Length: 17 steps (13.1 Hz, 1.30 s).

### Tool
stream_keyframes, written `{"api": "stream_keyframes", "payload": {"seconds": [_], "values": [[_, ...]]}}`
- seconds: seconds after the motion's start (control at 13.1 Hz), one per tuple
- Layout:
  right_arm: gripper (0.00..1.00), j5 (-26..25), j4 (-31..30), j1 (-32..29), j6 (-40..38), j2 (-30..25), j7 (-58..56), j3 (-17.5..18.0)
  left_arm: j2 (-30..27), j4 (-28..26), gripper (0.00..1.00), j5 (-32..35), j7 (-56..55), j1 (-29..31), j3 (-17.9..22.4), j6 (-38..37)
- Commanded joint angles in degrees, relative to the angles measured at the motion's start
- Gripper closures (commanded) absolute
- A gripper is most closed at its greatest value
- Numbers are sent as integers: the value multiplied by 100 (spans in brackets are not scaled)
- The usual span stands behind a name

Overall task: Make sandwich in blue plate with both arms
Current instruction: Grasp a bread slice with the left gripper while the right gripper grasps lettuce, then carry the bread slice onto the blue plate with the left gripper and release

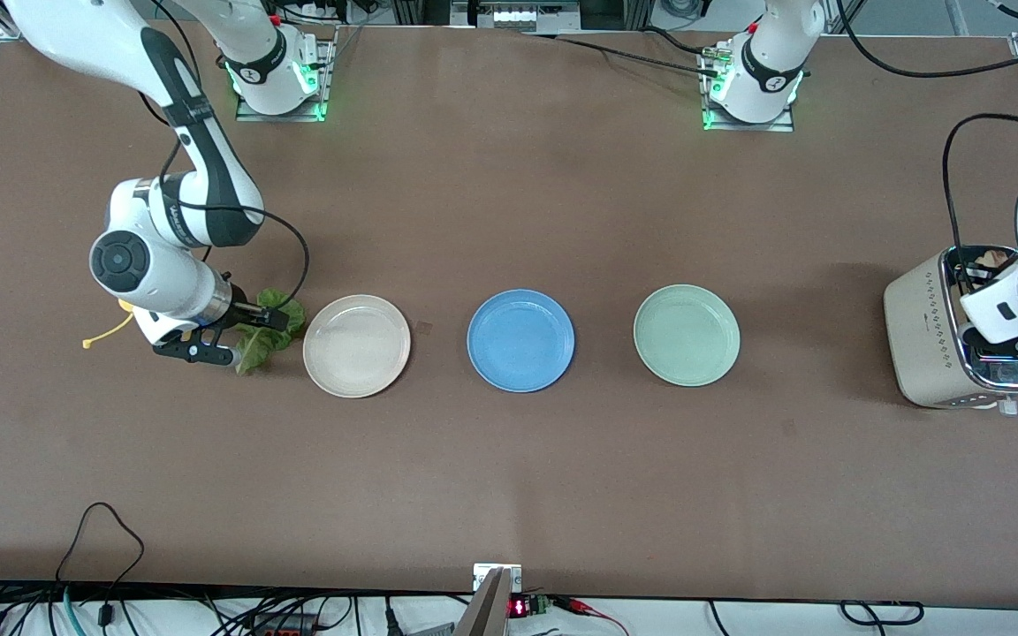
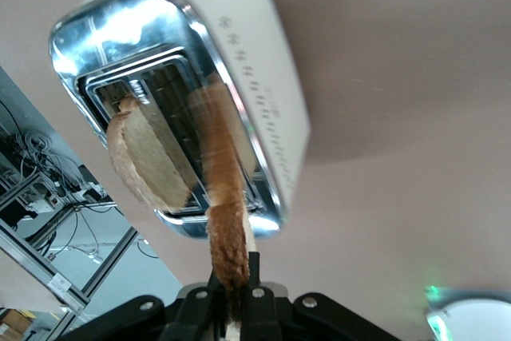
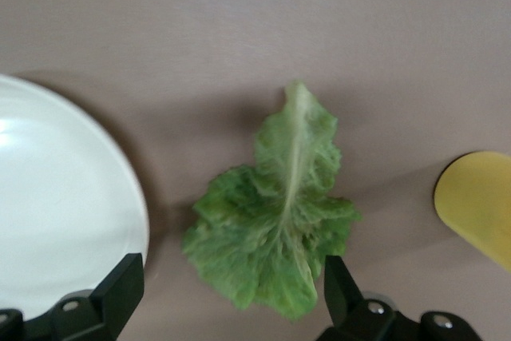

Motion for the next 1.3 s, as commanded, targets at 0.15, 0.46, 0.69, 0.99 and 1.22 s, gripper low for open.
{"api": "stream_keyframes", "payload": {"seconds": [0.15,0.46,0.69,0.99,1.22], "values": [[0,26,-7,-60,123,89,935,-18,-6,865,99,-43,102,-13,-1664,-1243],[0,8,37,-244,324,256,918,-53,256,875,99,-2058,-783,-4,-1851,-938],[0,-27,98,-244,465,431,909,-53,652,805,99,-3309,-1321,-178,-1860,-130],[1,-44,125,-253,641,591,856,-62,1416,787,99,-4944,-1489,-285,-1860,811],[27,-62,125,-244,632,591,743,-88,1935,769,99,-5974,-1419,-469,-1860,1689]]}}
